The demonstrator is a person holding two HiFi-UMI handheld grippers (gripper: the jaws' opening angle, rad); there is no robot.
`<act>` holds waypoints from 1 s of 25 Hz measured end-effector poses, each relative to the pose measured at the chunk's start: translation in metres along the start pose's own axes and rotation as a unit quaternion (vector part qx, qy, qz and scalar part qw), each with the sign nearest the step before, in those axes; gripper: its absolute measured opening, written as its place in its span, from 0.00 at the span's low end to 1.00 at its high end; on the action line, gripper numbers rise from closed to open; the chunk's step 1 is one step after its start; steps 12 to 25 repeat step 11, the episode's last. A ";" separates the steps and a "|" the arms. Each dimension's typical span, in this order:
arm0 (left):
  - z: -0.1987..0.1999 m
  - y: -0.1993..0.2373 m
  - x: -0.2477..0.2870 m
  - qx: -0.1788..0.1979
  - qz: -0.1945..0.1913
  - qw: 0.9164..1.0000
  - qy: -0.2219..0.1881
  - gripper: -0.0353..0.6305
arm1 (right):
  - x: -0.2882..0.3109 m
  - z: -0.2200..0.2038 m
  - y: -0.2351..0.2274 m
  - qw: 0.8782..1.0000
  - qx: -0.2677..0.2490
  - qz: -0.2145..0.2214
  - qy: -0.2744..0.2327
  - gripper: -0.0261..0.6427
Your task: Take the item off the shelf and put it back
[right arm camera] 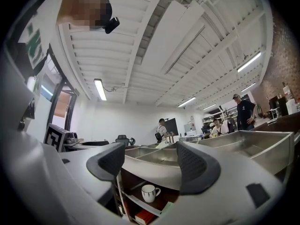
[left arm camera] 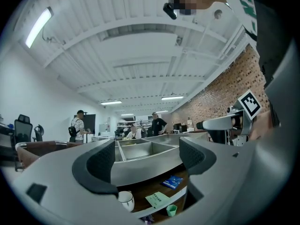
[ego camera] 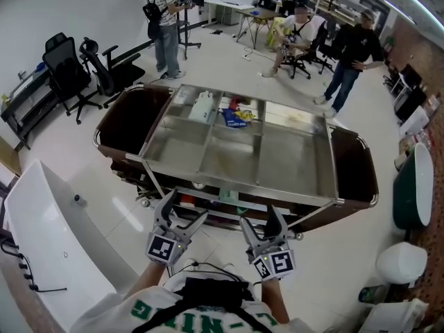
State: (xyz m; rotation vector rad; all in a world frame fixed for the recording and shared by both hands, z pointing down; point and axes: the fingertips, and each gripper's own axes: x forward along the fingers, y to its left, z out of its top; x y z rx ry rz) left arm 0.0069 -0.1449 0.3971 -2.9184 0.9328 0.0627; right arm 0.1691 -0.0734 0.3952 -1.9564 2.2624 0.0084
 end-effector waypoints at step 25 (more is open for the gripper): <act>-0.007 -0.010 -0.002 -0.020 -0.010 1.000 0.005 0.67 | -0.012 0.001 -0.001 1.000 -0.005 -0.006 0.001 0.58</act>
